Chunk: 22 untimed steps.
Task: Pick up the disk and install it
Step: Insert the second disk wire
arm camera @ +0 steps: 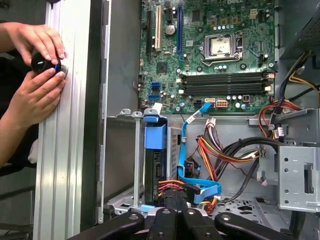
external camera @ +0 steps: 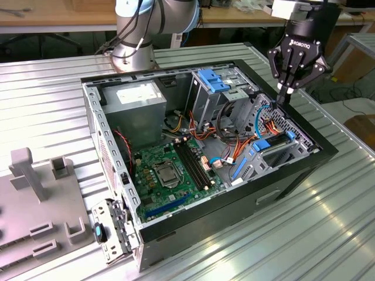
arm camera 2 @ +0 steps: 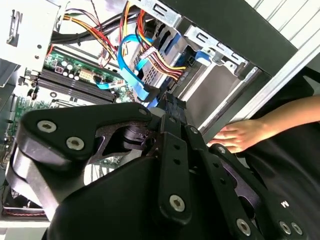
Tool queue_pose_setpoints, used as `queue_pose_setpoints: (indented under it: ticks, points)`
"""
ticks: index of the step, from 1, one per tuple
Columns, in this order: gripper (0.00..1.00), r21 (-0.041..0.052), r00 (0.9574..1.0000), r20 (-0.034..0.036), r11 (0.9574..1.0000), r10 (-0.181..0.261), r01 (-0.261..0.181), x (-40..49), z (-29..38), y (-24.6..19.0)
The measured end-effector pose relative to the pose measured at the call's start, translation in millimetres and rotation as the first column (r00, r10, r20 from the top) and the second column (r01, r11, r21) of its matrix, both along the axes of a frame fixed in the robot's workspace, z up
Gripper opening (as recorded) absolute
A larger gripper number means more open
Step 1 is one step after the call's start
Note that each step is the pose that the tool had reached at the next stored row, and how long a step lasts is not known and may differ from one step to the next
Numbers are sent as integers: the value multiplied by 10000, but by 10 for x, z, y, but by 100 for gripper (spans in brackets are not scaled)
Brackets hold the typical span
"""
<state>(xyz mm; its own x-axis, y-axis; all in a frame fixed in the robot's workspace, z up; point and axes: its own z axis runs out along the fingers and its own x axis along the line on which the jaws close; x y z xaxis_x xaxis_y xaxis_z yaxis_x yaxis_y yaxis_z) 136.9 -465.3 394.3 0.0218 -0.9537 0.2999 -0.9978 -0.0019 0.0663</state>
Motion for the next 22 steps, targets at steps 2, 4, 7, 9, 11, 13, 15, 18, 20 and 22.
queue_pose_setpoints:
  ticks: [2, 4, 7, 9, 11, 13, 15, 18, 20, 22]
  points:
    - [11, 19, 10000, 0, 10000, -1, 1, 0, -1, 26]
    - [11, 61, 10000, 0, 10000, -1, 1, 0, -4, 52]
    - [11, 102, 10000, 0, 9999, -1, 1, 0, -19, 106]
    - [11, 121, 10000, -1, 9999, -1, 1, 0, -57, 112]
    - [11, 126, 10000, 0, 9999, -3, 3, 0, -88, 115]
    - [17, 126, 10000, 0, 9999, -2, 2, 0, -94, 124]
    - [24, 126, 10000, -1, 9999, -3, 3, 0, -94, 125]
    - [24, 126, 10000, -1, 9999, -3, 3, 0, -96, 134]
    - [24, 128, 10000, 0, 9999, -3, 3, 0, -96, 145]
    - [25, 127, 10000, -1, 9999, -2, 2, 0, -96, 151]
